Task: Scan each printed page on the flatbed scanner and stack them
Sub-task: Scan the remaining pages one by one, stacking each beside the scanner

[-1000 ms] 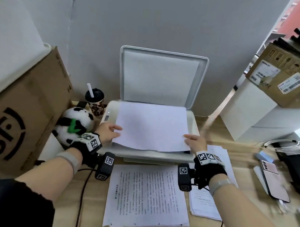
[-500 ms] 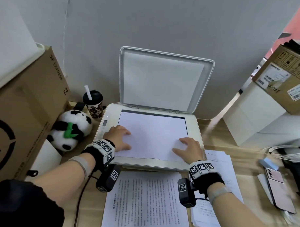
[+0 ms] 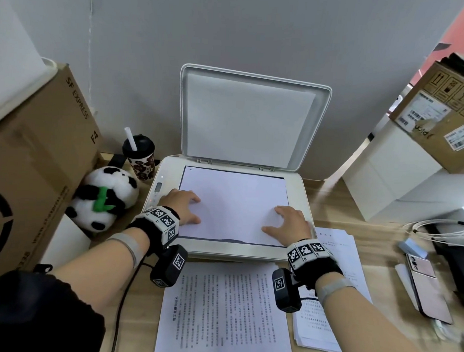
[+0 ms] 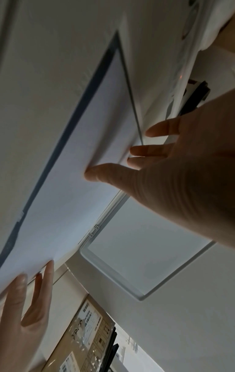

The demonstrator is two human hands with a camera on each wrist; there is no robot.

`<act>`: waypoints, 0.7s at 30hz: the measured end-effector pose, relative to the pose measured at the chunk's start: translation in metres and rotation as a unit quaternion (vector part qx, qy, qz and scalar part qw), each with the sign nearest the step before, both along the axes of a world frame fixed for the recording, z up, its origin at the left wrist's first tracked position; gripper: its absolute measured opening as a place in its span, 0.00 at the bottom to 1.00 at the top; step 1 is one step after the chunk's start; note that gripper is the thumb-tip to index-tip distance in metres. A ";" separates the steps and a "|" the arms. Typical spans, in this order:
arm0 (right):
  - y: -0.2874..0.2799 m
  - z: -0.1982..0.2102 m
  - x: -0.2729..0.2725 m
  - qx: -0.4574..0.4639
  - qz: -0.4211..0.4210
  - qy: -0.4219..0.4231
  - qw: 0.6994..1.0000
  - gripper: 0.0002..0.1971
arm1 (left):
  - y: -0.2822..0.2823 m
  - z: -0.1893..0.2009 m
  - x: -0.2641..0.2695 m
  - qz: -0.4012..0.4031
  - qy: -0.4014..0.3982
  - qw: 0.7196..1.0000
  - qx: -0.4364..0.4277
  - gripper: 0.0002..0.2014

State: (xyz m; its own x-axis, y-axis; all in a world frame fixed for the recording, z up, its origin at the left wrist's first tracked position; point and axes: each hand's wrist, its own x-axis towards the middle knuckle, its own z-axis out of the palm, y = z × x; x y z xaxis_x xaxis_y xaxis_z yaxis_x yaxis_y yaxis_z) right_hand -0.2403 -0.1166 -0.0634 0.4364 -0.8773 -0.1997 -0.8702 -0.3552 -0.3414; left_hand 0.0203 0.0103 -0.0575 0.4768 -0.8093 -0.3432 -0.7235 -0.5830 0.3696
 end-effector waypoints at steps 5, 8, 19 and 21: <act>0.000 -0.003 0.000 0.004 0.001 -0.006 1.000 0.37 | 0.001 0.000 0.000 0.001 -0.006 1.000 0.009 0.31; -0.001 -0.003 0.002 0.009 -0.003 -0.016 1.000 0.36 | 0.002 0.000 -0.001 0.008 0.002 1.000 0.004 0.31; -0.004 -0.005 0.004 0.001 -0.001 -0.018 1.000 0.34 | -0.005 0.002 -0.002 -0.010 -0.030 0.999 0.012 0.29; -0.008 -0.008 0.004 -0.004 -0.031 -0.076 0.997 0.34 | -0.008 0.007 -0.002 -0.028 -0.045 0.999 0.007 0.31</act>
State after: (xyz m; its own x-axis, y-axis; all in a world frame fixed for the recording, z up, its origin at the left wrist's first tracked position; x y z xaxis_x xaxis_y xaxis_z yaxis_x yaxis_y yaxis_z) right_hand -0.2361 -0.1245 -0.0714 0.4064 -0.9047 -0.1282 -0.8289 -0.3060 -0.4683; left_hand 0.0183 0.0019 -0.0501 0.4604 -0.8308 -0.3126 -0.7848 -0.5455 0.2940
